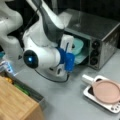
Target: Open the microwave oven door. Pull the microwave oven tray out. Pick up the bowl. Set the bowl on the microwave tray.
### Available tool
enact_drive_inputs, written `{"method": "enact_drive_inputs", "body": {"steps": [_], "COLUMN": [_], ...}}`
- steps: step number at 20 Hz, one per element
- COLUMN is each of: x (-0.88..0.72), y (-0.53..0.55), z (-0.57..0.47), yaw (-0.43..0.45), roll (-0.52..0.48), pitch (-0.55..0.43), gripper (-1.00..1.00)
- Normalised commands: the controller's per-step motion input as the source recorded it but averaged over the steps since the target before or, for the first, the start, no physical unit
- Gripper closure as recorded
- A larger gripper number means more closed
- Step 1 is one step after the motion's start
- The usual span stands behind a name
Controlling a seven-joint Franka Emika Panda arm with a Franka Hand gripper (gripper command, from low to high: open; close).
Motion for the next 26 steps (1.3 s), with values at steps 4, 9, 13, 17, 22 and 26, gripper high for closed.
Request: {"method": "enact_drive_inputs", "body": {"steps": [4, 9, 13, 17, 22, 26], "x": [-0.16, -0.02, 0.10, 0.08, 0.01, -0.01], "y": [0.32, 0.16, 0.11, 0.21, 0.38, 0.11], "z": [0.46, 0.03, -0.05, 0.13, 0.33, 0.58], "yaw": [-0.295, -0.265, -0.228, -0.227, -0.239, -0.121], "roll": [-0.105, -0.071, -0.024, 0.041, -0.006, -0.402], "pitch": [0.114, 0.041, 0.024, 0.060, 0.099, 0.147], "gripper": [-1.00, -1.00, -1.00, -1.00, -1.00, -1.00]}}
